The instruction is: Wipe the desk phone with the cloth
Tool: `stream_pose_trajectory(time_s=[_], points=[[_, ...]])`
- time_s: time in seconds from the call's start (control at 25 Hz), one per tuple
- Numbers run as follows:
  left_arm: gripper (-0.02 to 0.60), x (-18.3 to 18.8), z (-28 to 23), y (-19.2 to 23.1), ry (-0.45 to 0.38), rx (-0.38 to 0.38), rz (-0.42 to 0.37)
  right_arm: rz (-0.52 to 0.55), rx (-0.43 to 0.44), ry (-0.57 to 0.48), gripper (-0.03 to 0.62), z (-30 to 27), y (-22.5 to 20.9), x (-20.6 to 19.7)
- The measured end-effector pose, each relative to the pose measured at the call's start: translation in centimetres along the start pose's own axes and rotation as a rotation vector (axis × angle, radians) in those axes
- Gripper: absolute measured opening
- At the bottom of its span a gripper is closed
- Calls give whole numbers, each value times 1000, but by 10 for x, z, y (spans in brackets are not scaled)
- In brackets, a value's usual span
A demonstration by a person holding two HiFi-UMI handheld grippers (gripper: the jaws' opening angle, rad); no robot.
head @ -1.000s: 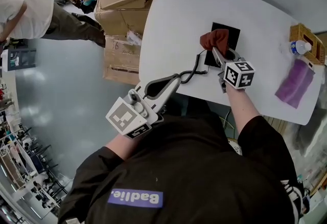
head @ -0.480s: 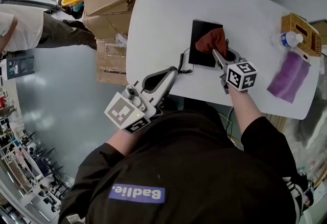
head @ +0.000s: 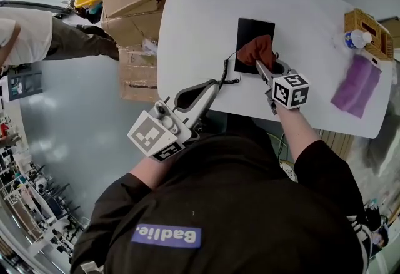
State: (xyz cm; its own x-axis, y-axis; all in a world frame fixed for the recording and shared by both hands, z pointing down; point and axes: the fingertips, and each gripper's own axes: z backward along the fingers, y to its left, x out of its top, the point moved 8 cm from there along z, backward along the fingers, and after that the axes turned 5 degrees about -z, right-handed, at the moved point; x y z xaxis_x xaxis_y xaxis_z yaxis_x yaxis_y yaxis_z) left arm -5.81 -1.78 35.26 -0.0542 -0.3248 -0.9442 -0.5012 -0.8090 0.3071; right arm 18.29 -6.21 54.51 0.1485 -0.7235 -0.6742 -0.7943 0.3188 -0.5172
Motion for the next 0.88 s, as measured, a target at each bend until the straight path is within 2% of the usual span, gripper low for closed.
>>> stream_pose_trajectory(time_s=[0.4,0.88], points=[[6,-10,53,-5,-4,19,-5,13,5,35,94,-24,41,-31],[6,-6,74,-23,-28,-49,-43,-62,-210,-17,94,40,-3,-55]])
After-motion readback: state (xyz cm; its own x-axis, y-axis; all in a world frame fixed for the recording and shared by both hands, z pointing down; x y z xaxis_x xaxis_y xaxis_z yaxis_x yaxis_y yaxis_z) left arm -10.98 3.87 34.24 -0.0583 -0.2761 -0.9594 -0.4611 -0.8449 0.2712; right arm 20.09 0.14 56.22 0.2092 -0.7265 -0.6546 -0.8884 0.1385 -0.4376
